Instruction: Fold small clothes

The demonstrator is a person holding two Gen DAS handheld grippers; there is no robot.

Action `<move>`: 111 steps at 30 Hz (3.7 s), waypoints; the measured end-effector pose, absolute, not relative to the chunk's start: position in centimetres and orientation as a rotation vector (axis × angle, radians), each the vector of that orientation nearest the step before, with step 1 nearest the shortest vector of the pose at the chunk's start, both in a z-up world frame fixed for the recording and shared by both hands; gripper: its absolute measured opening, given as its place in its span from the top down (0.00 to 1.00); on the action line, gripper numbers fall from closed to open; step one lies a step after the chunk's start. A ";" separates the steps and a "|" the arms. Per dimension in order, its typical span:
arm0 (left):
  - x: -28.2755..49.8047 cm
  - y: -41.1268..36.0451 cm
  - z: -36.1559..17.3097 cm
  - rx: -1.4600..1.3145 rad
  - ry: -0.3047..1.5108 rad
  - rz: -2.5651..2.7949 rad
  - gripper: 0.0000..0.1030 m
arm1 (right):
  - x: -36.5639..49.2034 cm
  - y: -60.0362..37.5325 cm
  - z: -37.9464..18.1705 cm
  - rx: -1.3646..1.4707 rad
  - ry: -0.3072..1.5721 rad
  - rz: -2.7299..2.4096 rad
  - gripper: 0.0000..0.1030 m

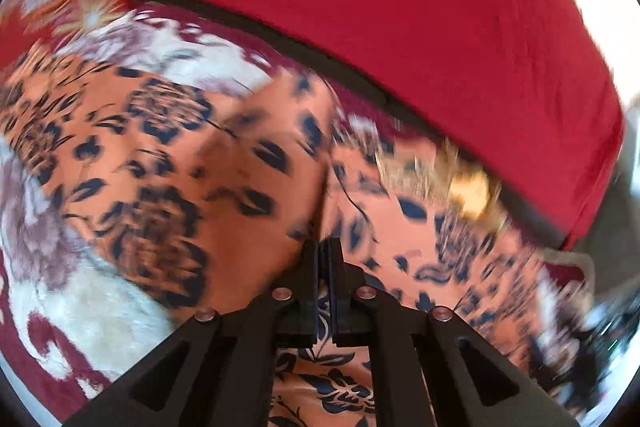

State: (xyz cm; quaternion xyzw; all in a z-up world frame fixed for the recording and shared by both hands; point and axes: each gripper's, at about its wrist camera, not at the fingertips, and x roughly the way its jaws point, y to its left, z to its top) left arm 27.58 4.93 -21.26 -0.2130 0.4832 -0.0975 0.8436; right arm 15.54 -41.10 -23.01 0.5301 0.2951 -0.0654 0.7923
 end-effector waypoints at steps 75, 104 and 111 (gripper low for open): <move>28.9 8.9 -21.5 -0.642 0.963 -0.145 0.19 | 20.5 -18.4 -17.9 0.123 0.770 0.181 0.28; 29.9 7.8 -20.5 -0.372 0.940 -0.075 0.19 | 27.4 -23.4 -19.0 0.661 0.784 0.302 0.84; 30.3 2.3 -22.3 -0.187 1.041 -0.168 0.19 | 26.5 -26.9 -20.9 0.862 0.773 0.308 0.84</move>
